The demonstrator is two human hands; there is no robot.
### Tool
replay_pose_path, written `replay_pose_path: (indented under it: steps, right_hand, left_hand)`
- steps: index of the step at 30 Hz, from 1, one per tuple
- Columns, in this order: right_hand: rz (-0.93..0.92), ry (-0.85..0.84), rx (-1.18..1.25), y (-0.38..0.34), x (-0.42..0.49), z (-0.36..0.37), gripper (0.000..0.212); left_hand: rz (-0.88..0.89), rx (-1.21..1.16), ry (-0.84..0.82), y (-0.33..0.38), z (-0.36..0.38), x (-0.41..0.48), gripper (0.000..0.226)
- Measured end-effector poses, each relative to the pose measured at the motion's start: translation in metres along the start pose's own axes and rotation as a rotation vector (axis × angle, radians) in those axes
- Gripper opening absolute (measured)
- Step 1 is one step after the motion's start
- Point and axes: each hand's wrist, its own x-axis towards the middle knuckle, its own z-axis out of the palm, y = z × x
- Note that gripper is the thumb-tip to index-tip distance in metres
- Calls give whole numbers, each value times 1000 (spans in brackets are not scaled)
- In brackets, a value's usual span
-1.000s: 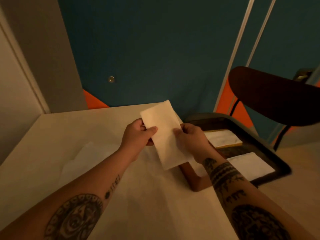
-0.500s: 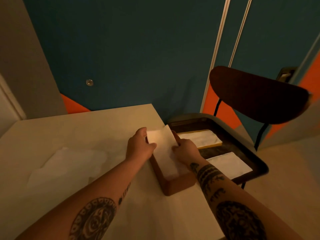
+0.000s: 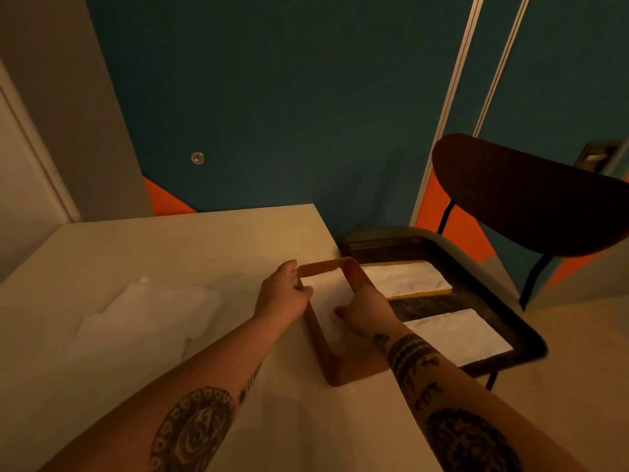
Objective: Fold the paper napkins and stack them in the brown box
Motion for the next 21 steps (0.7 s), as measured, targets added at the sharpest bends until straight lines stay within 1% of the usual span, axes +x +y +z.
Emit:
replay_pose_path:
  steps: [4, 7, 10, 12, 14, 21]
  right_hand:
    - [-101, 35, 2, -2, -4, -5, 55]
    - [-159, 87, 44, -12, -4, -10, 44]
    - [-196, 109, 190, -37, -9, -5, 33]
    - [-253, 95, 269, -58, -14, 4, 24]
    - [-294, 53, 301, -78, -18, 18, 22]
    - [-399, -122, 177, -139, -22, 103, 26]
  left_hand:
    - [27, 17, 9, 0, -3, -7, 59]
    - [18, -6, 33, -5, -17, -7, 51]
    - [11, -24, 87, -17, -47, -6, 39]
    - [-6, -26, 140, -32, -72, -6, 33]
    - [-43, -10, 183, -51, -96, -4, 29]
    - [-228, 56, 337, -145, -181, -8, 24]
